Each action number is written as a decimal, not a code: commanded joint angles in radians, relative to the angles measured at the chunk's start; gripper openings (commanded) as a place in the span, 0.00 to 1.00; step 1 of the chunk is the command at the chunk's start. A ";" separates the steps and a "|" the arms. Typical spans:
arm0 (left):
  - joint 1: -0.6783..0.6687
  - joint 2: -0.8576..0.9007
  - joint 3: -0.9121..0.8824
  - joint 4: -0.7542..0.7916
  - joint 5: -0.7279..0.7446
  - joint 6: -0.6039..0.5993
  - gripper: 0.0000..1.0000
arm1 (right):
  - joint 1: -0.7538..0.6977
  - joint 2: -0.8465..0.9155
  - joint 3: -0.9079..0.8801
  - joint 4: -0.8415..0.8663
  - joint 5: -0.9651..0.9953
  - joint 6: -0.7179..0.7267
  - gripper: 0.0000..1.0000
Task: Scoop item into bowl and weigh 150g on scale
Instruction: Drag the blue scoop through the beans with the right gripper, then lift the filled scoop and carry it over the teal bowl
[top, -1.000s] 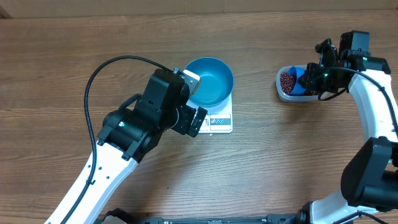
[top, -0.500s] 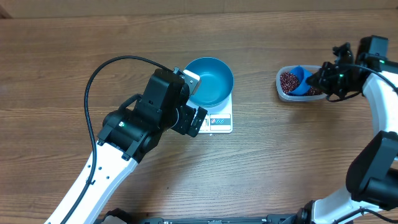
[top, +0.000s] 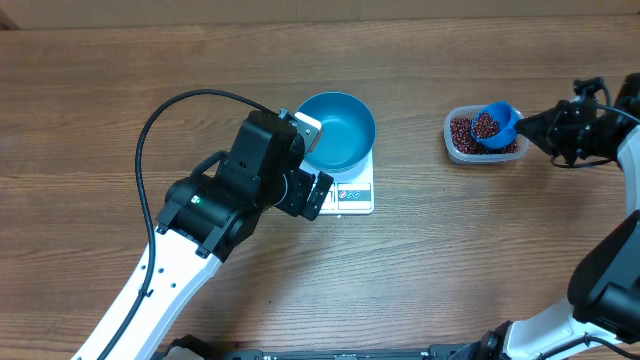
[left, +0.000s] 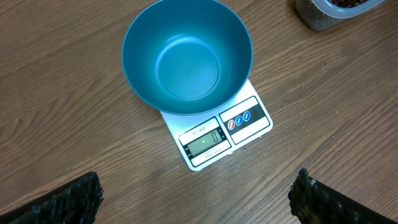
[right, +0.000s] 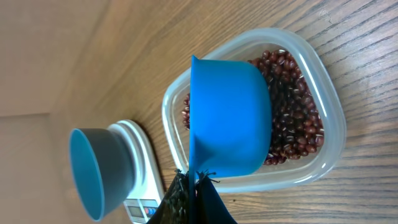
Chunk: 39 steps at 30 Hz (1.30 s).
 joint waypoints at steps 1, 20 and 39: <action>0.005 -0.011 0.016 0.002 0.008 0.012 1.00 | -0.034 0.004 0.002 0.001 -0.098 0.000 0.04; 0.005 -0.011 0.016 0.003 0.008 0.012 1.00 | -0.036 -0.011 0.012 -0.005 -0.330 0.002 0.04; 0.005 -0.011 0.016 0.003 0.008 0.012 1.00 | 0.349 -0.052 0.274 0.071 -0.190 0.053 0.04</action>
